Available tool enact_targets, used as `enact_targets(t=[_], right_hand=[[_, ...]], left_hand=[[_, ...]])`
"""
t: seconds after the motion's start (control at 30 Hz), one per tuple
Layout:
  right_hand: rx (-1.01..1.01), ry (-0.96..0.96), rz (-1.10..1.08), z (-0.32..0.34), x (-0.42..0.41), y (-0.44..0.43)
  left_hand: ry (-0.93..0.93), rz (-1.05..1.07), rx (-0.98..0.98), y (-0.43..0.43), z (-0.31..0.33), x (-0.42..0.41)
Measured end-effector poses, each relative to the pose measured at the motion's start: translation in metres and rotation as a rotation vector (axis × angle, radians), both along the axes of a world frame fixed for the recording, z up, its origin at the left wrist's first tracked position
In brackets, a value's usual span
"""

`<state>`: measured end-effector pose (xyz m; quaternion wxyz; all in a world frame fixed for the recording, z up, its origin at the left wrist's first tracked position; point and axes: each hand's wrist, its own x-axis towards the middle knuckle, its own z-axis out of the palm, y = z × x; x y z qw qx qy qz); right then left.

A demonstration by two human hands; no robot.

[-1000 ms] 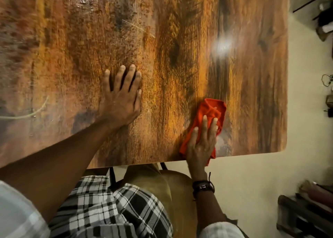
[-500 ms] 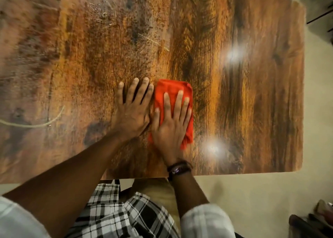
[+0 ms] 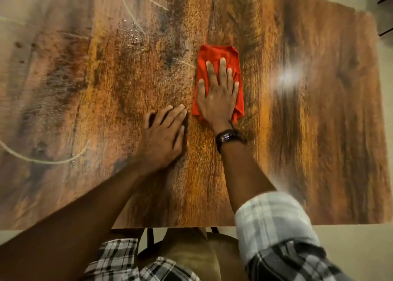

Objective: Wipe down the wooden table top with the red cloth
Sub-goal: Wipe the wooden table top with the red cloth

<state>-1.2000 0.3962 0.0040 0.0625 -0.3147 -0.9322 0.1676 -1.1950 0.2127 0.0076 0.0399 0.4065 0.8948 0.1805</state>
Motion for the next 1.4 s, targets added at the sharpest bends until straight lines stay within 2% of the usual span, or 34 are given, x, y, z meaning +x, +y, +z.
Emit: enact_targets(t=[0.07,0.23,0.33,0.47,0.7,0.83,0.93,1.07,1.2,1.3,1.4], right_hand=[[0.000,0.031,0.005,0.003,0.038,-0.025],[-0.074,-0.058,0.045,0.013,0.133,-0.086],[-0.002,-0.097,0.039,0.010,0.134,-0.082],[0.010,-0.096,0.043,0.006,0.070,-0.049],[0.047,0.020,-0.025,-0.005,-0.101,0.029],[-0.027,-0.072,-0.008,-0.001,-0.180,0.071],[-0.033,-0.089,0.001,0.001,-0.197,0.082],[-0.024,-0.079,0.050,0.001,-0.171,0.061],[0.023,0.016,0.137,-0.001,-0.099,0.002],[0.002,-0.028,0.243,0.007,-0.032,-0.034],[-0.008,-0.093,0.358,0.012,0.008,-0.023]], left_hand=[[0.032,0.031,0.004,0.005,0.003,-0.025],[0.026,0.187,-0.019,0.025,0.005,-0.113],[-0.010,0.200,-0.085,0.035,0.000,-0.132],[0.028,0.170,-0.149,0.039,-0.006,-0.132],[0.056,0.186,-0.158,0.041,-0.006,-0.131],[0.057,0.189,-0.152,0.042,-0.009,-0.134],[0.056,0.181,-0.138,0.041,-0.008,-0.134],[0.051,0.178,-0.144,0.041,-0.007,-0.133],[0.061,0.194,-0.101,0.040,-0.007,-0.132],[0.063,0.200,-0.082,0.038,-0.007,-0.131],[0.051,0.198,-0.096,0.038,-0.005,-0.132]])
